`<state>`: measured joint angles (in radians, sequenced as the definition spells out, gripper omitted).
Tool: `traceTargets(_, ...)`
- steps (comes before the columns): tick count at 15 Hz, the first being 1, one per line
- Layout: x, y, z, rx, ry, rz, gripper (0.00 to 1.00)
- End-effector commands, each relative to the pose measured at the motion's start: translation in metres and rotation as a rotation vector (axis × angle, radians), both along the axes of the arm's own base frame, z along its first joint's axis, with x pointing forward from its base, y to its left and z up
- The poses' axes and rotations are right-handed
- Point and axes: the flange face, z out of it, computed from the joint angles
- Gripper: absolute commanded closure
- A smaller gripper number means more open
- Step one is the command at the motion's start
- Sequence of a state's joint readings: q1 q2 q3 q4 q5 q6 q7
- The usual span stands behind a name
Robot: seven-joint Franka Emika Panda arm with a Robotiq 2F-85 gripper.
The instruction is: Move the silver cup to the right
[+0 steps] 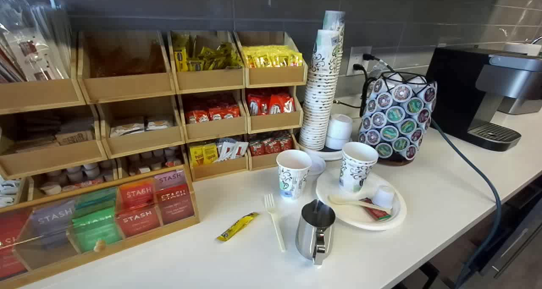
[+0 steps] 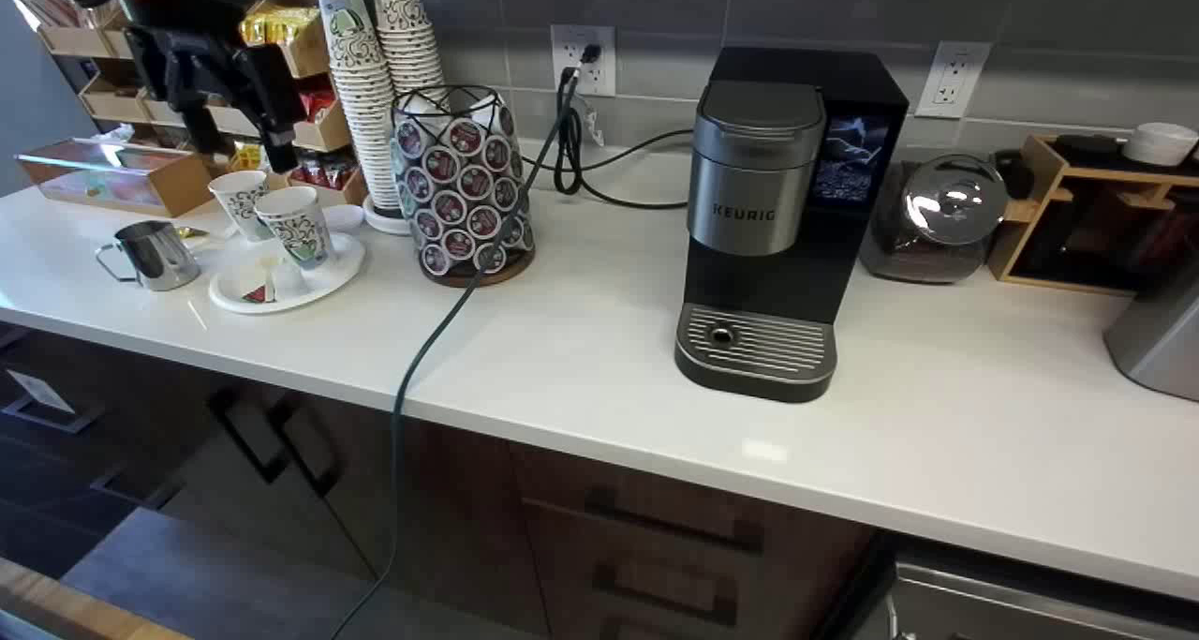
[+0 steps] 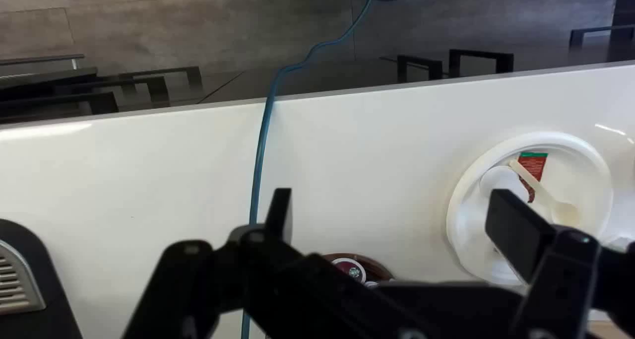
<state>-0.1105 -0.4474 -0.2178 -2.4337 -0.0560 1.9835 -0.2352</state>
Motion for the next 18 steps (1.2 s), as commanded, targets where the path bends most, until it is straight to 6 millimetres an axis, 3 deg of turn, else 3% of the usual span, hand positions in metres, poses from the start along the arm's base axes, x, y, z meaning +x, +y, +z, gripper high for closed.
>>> traceTargets(1, 0.000, 0.000, 0.000, 0.000, 0.001, 0.000, 0.00)
traceTargets(5, 0.000, 0.000, 0.000, 0.000, 0.001, 0.000, 0.00)
traceTargets(6, 0.000, 0.008, 0.001, -0.009, 0.002, 0.006, 0.00)
traceTargets(12, -0.003, 0.148, 0.000, 0.071, -0.002, 0.171, 0.00)
traceTargets(15, -0.010, 0.228, -0.006, 0.022, 0.011, 0.234, 0.00)
traceTargets(18, -0.030, 0.294, -0.017, -0.108, 0.049, 0.382, 0.00)
